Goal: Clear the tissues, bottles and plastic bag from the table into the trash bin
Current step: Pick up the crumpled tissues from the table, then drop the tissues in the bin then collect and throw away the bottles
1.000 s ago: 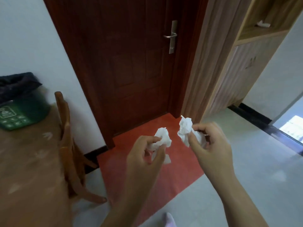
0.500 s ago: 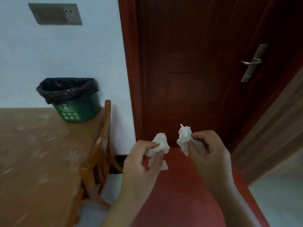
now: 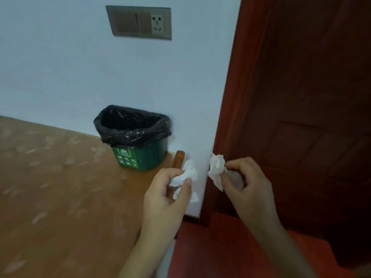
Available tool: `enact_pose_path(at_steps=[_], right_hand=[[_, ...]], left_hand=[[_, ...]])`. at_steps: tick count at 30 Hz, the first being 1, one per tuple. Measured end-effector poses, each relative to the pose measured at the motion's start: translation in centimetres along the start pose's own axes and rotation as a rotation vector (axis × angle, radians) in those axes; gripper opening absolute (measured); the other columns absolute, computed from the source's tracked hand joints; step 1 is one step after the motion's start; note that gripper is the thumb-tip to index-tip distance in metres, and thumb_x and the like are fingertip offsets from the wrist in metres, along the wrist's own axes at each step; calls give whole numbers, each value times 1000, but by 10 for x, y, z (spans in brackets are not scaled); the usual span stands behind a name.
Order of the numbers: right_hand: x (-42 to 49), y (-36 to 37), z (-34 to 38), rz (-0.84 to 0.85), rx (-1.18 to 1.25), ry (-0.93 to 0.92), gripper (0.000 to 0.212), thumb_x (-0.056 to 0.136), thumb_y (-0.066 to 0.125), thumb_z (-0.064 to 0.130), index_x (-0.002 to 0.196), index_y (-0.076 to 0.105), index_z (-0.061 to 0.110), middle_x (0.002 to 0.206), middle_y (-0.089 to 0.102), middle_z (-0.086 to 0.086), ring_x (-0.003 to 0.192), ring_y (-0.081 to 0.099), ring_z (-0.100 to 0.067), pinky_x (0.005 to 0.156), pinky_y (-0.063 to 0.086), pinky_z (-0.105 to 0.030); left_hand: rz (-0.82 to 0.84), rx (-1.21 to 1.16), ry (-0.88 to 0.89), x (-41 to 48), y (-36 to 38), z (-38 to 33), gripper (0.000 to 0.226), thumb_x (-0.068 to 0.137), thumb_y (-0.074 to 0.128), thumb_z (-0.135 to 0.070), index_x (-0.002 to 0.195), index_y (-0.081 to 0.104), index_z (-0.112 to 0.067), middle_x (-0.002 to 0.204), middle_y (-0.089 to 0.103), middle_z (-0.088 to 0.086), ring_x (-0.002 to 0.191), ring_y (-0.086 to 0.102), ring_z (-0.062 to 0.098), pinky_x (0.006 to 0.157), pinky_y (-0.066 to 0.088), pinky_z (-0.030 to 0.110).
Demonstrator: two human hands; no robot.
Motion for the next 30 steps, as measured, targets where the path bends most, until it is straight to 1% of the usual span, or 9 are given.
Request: enact_pose_path(at_steps=[3, 6, 9, 11, 15, 19, 23, 26, 30], right_hand=[[38, 44, 3, 29, 78, -53, 12, 76, 69, 5, 81, 62, 13, 82, 58, 9, 82, 54, 1, 70, 38, -5], [54, 87, -4, 136, 131, -51, 14, 76, 68, 5, 81, 61, 15, 82, 57, 9, 82, 54, -1, 70, 38, -6], [75, 115, -10, 184, 162, -60, 22, 74, 69, 2, 78, 58, 20, 80, 56, 11, 82, 52, 2, 69, 37, -4], [98, 132, -14, 196, 183, -62, 26, 73, 69, 0, 78, 56, 22, 80, 56, 11, 81, 52, 5, 68, 36, -2], [142, 180, -16, 323, 234, -110, 22, 77, 67, 4, 81, 56, 23, 84, 55, 13, 84, 51, 3, 65, 39, -5], [182, 222, -17, 425, 292, -185, 16, 78, 66, 4, 84, 59, 17, 85, 55, 14, 86, 51, 3, 68, 40, -5], [221, 255, -19, 461, 335, -245, 16, 76, 67, -1, 83, 62, 11, 81, 56, 9, 85, 51, 5, 69, 37, -2], [239, 281, -18, 503, 333, -295, 15, 75, 68, -2, 82, 62, 9, 80, 57, 2, 84, 49, 9, 68, 34, 0], [249, 313, -19, 577, 318, -309, 12, 76, 68, 3, 82, 63, 12, 80, 53, 8, 84, 47, 14, 69, 31, 2]], left_hand=[[-91, 24, -38, 40, -23, 21, 8, 74, 61, -37, 81, 62, -35, 76, 64, -9, 70, 59, 11, 63, 47, 28], [-183, 74, -110, 62, -42, 47, 18, 81, 66, -20, 80, 61, -37, 71, 63, -13, 62, 56, 10, 59, 48, 33], [-261, 102, -178, 77, -53, 66, 8, 76, 63, -29, 79, 61, -36, 69, 63, -11, 61, 57, 15, 60, 50, 42], [-294, 124, -204, 91, -56, 78, 7, 76, 63, -30, 79, 61, -36, 67, 62, -11, 61, 58, 18, 59, 48, 38], [-399, 235, -210, 124, -68, 91, 18, 83, 64, -14, 76, 60, -30, 68, 63, -8, 60, 58, 17, 54, 45, 24], [-495, 303, -251, 158, -76, 97, 17, 84, 62, -14, 78, 59, -29, 73, 64, -3, 63, 62, 19, 56, 51, 33], [-563, 398, -274, 195, -80, 107, 17, 86, 61, -13, 81, 57, -29, 70, 59, -7, 58, 53, 2, 51, 39, 11], [-581, 435, -330, 217, -84, 124, 6, 87, 60, -17, 88, 60, -23, 80, 61, -6, 66, 55, 3, 54, 39, 9], [-630, 511, -374, 233, -94, 142, 8, 87, 59, -20, 95, 60, -19, 87, 61, -4, 76, 57, 8, 58, 38, 7]])
Point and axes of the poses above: each hand's wrist, its own x-axis towards the middle knuckle, its own y-axis out of the palm, z = x × y, the point moved 9 cm from there along x, towards the middle knuckle
